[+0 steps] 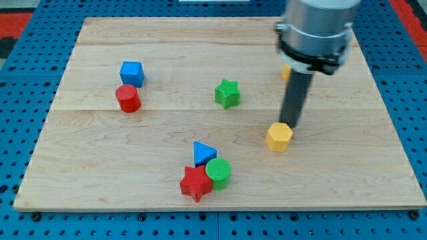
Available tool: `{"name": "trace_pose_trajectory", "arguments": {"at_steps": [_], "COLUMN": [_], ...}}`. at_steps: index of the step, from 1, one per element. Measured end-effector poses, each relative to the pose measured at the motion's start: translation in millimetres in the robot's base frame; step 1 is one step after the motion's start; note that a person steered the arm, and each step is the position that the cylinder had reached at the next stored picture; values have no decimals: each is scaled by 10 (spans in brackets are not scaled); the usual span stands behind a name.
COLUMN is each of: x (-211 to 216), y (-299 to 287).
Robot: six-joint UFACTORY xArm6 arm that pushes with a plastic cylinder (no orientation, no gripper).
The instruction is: Put the hexagon at the top of triangle
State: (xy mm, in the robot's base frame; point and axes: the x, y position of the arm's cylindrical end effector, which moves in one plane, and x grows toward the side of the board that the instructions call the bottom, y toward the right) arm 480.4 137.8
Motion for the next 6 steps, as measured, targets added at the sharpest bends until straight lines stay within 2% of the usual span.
{"name": "trace_pose_trajectory", "arguments": {"at_steps": [1, 2, 3, 5, 6], "x": [184, 253, 306, 302, -15], "y": [225, -99, -707, -1382, -1041]}}
